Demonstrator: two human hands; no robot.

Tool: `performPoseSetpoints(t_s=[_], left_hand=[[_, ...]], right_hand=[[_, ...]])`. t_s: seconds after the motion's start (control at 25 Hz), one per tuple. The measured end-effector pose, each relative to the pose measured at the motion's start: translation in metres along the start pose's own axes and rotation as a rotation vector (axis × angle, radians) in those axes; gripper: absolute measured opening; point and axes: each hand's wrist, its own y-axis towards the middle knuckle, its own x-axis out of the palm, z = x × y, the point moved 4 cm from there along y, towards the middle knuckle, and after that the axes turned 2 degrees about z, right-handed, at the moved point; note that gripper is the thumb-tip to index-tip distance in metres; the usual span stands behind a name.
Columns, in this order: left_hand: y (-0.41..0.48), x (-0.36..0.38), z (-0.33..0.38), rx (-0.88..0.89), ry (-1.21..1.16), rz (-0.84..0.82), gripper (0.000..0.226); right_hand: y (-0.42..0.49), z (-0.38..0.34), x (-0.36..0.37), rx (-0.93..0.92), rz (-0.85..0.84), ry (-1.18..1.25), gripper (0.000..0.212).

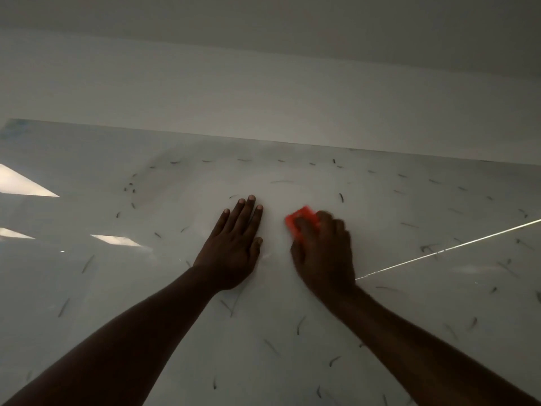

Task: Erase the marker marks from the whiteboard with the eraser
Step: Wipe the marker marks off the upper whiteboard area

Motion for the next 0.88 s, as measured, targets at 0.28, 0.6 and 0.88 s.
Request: performPoseSetpoints(t_s=[0.28, 0.6, 0.88], left_hand=[[-0.001, 0.001, 0.000, -0.008, 0.026, -0.010, 0.070], [0.012, -0.006, 0.020, -0.083, 0.102, -0.081, 0.072], [0.029, 0.008, 0.086, 0.004, -0.015, 0.083, 0.067]], right_hand=[[0.035, 0.093, -0.018, -0.250, -0.005, -0.076, 0.054], [-0.036, 0.059, -0.013, -0.471, -0.055, 0.064, 0.058], [0.032, 0.174, -0.036, 0.371, -0.044, -0.157, 0.052]])
